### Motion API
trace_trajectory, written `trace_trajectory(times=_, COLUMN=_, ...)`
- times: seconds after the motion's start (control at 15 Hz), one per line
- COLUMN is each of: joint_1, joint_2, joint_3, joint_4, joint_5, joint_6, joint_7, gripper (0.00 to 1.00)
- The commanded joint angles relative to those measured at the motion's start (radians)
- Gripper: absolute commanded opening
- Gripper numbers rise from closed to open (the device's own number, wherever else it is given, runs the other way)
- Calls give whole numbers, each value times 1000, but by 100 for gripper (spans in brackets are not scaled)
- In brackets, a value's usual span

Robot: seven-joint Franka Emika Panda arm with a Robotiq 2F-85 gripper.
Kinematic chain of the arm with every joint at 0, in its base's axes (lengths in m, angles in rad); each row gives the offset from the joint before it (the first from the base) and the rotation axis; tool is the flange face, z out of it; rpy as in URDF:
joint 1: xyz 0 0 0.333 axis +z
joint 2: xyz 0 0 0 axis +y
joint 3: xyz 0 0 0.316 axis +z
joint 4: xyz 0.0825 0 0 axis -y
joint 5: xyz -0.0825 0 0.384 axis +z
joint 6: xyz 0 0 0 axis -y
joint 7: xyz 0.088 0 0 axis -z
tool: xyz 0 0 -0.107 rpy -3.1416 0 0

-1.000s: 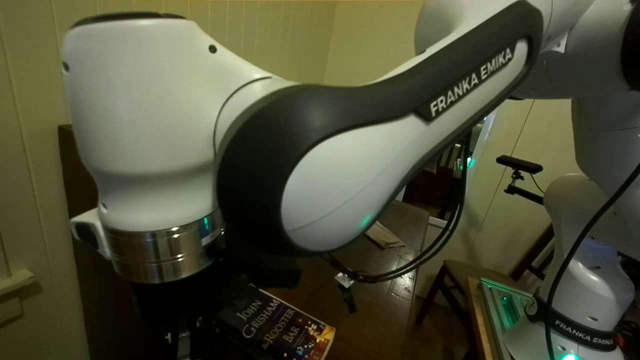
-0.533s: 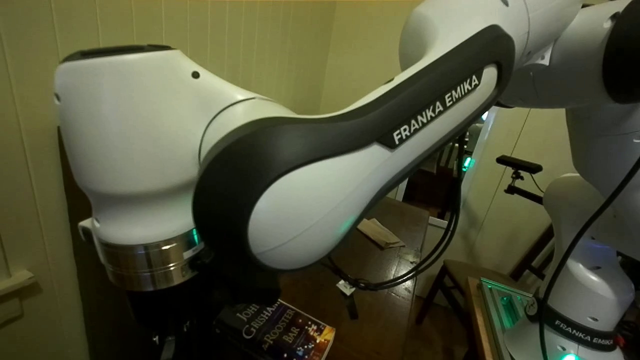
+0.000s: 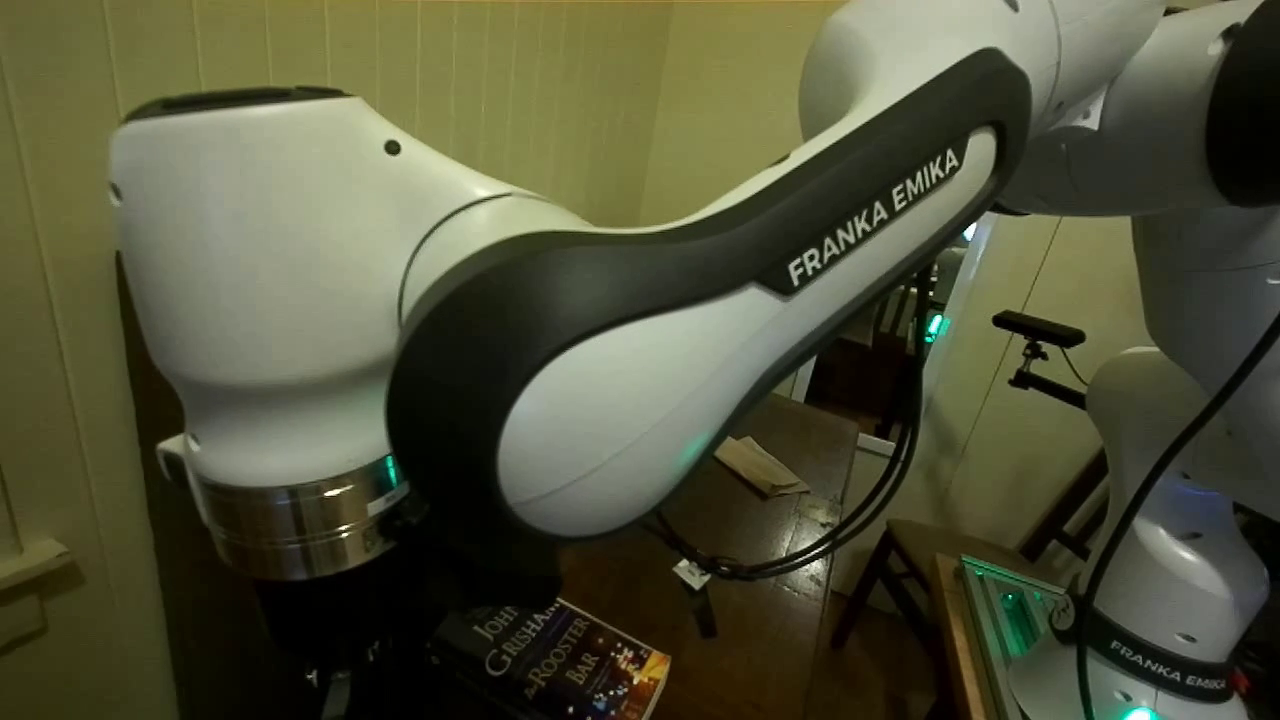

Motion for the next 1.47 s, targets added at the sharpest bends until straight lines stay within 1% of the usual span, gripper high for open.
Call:
trace_trajectory(times=0.0, joint_1=11, joint_2=32, joint_3=-5, joint_4=51, joint_5=-2, joint_6=-39, joint_7=36, gripper=100)
trace_trajectory(times=0.2, joint_1=54, joint_2=91, joint_3=-39, joint_4=143, joint_5=-15, joint_6=-139, joint_7=167, gripper=100)
trace_trajectory(times=0.33, joint_1=95, joint_2=144, joint_3=-68, joint_4=224, joint_5=-21, joint_6=-216, joint_7=275, gripper=100)
trace_trajectory(times=0.6, joint_1=184, joint_2=268, joint_3=-138, joint_4=412, joint_5=-31, joint_6=-367, joint_7=453, gripper=100)
trace_trajectory(times=0.73, joint_1=218, joint_2=330, joint_3=-171, joint_4=502, joint_5=-41, joint_6=-432, joint_7=534, gripper=100)
trace_trajectory(times=0.87, joint_1=239, joint_2=355, joint_3=-211, joint_4=534, joint_5=-37, joint_6=-473, joint_7=611, gripper=100)
trace_trajectory(times=0.93, joint_1=218, joint_2=290, joint_3=-179, joint_4=429, joint_5=-16, joint_6=-410, joint_7=547, gripper=100)
trace_trajectory(times=1.4, joint_1=222, joint_2=303, joint_3=-185, joint_4=438, joint_5=-17, joint_6=-412, joint_7=554, gripper=100)
